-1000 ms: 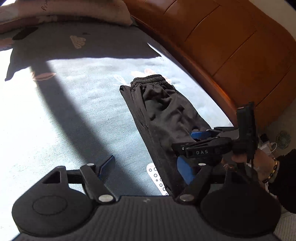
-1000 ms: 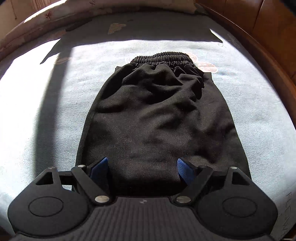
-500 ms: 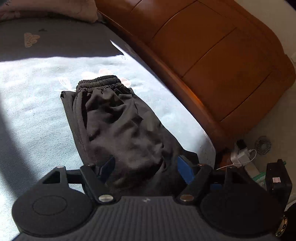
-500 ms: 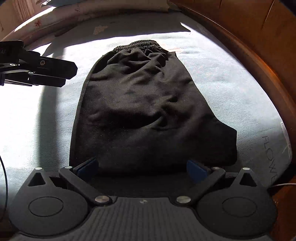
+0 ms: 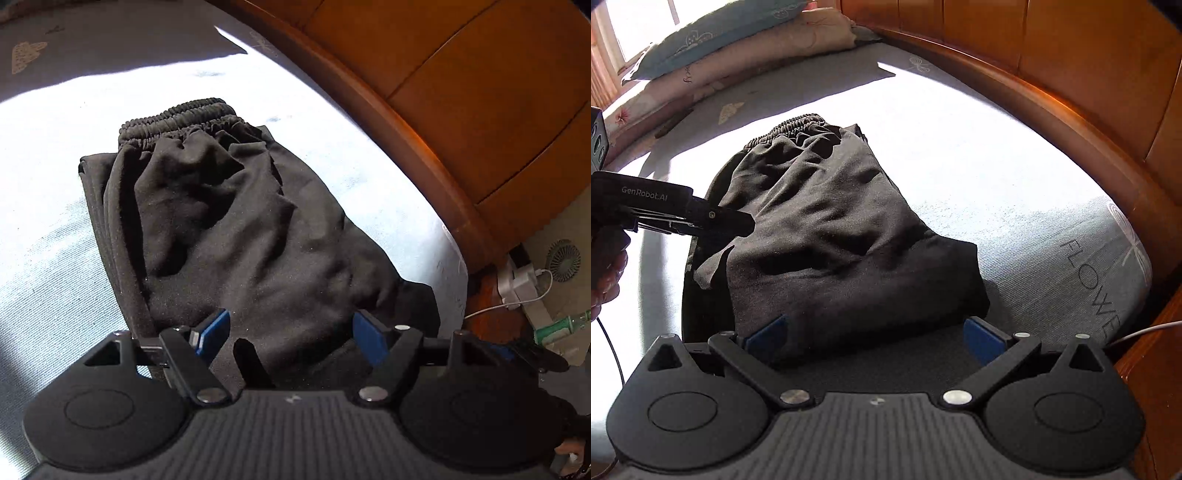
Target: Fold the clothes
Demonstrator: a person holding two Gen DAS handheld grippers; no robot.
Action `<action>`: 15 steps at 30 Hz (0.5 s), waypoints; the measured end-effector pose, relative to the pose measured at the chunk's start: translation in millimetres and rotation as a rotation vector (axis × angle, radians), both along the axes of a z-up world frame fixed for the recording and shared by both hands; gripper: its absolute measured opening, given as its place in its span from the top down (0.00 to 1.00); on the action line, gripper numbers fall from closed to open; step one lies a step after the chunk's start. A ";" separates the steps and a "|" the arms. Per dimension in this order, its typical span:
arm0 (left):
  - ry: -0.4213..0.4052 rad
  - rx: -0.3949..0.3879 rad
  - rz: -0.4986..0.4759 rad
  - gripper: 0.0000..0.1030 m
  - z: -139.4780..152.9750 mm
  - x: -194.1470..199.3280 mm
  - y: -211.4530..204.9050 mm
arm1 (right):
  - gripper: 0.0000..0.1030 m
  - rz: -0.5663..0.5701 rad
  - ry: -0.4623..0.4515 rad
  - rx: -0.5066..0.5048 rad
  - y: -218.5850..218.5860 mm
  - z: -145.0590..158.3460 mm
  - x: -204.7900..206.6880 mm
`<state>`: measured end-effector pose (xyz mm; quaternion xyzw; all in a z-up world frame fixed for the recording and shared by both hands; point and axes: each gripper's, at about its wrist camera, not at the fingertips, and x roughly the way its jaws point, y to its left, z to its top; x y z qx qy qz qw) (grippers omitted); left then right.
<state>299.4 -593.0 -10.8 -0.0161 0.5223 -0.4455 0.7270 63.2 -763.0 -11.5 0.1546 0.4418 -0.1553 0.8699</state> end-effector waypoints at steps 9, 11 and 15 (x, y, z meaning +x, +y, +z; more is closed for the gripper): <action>0.011 -0.084 -0.110 0.30 -3.7 -3.9 -74.7 | 0.00 0.018 -0.008 0.041 -10.6 -11.3 8.2; 0.010 -0.091 -0.098 0.29 -5.6 -2.1 -80.1 | 0.00 0.031 -0.013 0.043 -12.6 -11.1 6.0; -0.002 -0.100 -0.072 0.27 -8.8 1.8 -91.4 | 0.00 0.020 -0.018 0.073 -19.6 -13.5 1.8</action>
